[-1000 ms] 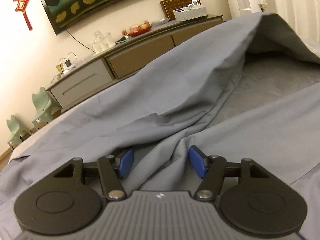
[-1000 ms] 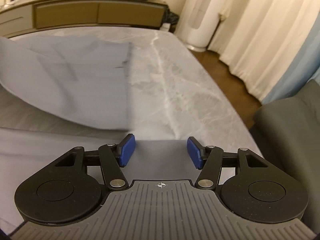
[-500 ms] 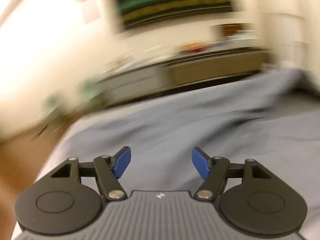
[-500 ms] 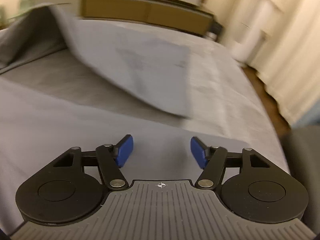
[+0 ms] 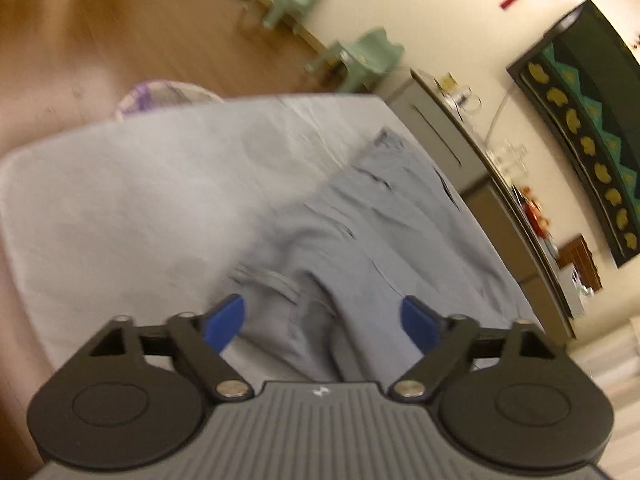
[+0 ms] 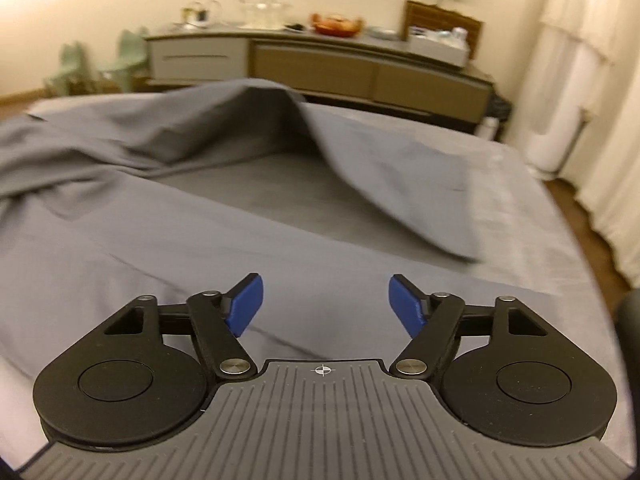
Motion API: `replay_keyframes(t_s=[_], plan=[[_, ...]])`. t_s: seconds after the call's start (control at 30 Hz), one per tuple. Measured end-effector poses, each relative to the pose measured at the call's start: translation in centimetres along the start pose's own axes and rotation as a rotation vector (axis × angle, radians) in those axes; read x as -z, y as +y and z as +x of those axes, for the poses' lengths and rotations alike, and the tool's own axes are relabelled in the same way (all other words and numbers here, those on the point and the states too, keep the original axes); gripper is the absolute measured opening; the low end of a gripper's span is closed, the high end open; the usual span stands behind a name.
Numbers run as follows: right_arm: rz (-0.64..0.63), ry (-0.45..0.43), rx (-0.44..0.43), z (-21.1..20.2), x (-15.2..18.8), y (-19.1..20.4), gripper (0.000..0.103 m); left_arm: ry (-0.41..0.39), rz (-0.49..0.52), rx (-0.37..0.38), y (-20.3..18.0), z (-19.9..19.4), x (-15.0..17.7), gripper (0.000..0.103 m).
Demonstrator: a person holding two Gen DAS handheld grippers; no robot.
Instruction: Fold clothes
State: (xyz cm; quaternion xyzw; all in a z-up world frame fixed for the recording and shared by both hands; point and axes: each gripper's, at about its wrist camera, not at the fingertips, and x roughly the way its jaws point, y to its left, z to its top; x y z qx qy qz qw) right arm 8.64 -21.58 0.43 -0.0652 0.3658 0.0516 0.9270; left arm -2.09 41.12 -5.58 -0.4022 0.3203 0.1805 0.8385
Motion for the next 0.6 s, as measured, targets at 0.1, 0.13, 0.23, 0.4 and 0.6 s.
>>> replay_keyframes(t_s=[0.1, 0.13, 0.23, 0.4, 0.6], plan=[[-0.011, 0.014, -0.023, 0.8, -0.1, 2.2, 0.074, 0.043, 0.025, 0.005, -1.6, 3.3, 0.0, 0.090], [-0.021, 0.021, -0.024, 1.3, -0.1, 2.8, 0.074, 0.001, 0.058, 0.045, -2.3, 2.8, -0.1, 0.090], [-0.051, 0.040, -0.025, 2.6, 0.1, 4.0, 0.075, -0.125, 0.156, 0.163, -4.2, 1.4, -0.6, 0.056], [-0.055, 0.097, 0.023, 4.7, 1.0, 3.7, 0.074, -0.336, 0.318, 0.360, -7.5, -0.9, -1.3, 0.001], [-0.035, 0.160, 0.063, 6.6, 2.1, 2.4, 0.085, -0.189, 0.171, 0.204, -3.0, 1.7, -2.0, 0.004]])
